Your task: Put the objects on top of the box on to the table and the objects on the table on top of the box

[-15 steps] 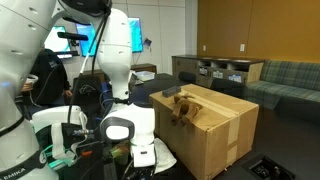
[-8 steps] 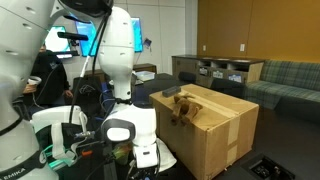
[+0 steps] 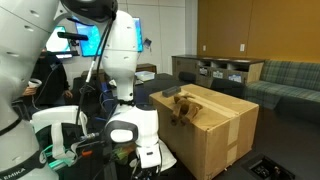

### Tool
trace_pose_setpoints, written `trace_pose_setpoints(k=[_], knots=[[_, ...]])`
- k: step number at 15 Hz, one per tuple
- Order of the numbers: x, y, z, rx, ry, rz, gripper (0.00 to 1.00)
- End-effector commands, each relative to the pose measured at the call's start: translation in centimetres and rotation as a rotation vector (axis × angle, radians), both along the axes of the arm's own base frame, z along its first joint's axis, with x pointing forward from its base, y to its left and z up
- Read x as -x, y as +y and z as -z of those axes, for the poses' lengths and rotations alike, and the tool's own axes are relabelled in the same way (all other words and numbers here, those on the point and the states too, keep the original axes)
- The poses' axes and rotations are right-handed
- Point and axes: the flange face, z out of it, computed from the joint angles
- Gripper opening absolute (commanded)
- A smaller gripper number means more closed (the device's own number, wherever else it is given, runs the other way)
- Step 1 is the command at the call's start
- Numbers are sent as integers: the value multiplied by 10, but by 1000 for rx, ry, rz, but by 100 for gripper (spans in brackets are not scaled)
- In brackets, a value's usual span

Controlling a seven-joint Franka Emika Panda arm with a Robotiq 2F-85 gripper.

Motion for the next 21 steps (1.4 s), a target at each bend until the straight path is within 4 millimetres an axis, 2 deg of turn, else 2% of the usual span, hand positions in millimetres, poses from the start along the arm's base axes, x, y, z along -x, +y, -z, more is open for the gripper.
trace_pose_setpoints(k=[1,12,14,16,21], knots=[[0,-4,9,4,-8,-15,100],[-2,-19,22,3,-2,-36,98],[-2,-20,27,3,5,-44,86],[-2,-19,29,5,5,-58,60],[-7,-15,26,0,-2,-95,24]])
